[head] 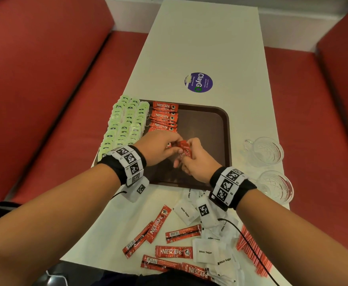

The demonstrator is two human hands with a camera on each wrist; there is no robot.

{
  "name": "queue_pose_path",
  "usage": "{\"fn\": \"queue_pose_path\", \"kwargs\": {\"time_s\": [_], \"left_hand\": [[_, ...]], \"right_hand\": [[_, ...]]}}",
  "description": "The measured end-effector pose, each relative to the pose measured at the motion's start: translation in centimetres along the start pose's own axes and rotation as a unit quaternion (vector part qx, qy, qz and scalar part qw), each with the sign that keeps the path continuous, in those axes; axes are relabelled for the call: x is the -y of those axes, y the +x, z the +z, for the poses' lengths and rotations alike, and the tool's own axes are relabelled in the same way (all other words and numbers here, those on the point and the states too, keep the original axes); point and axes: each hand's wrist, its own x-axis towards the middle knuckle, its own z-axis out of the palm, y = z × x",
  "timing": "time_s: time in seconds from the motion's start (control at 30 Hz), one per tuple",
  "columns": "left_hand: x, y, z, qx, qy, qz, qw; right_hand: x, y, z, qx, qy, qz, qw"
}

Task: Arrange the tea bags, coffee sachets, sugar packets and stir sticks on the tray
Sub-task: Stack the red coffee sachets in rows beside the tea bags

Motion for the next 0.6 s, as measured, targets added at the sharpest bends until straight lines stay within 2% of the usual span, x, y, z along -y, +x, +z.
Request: {"fn": "queue_pose_path", "kwargs": {"time_s": [0.1,0.23,0.33,0.5,0.6], "left_hand": [[0.3,-0.6,-0.3,-0.020,0.025,-0.008,0.999],[1.2,-1.5,-0.8,-0.010,0.049,-0.067,0.997],[1.3,-1.9,-0.7,0.033,0.077,-0.060,0.995],[0.3,-2.0,0.1,0.038,0.059,-0.025,0.997],[1.1,-1.9,0.2,0.035,0.091,-0.063,0.993]], "right_hand": [[-0.1,0.4,0.0,-0.024,-0.054,0.005,0.998],[-0.4,0.5,-0.7,-0.087,-0.157,-0.018,0.984],[-0.2,0.2,-0.6,-0.086,-0.176,-0.021,0.980],[0.4,0.0,0.2,-0.061,-0.187,-0.042,0.980],[0.6,-0.1,0.4,-0.074,-0.168,-0.025,0.983]]}}
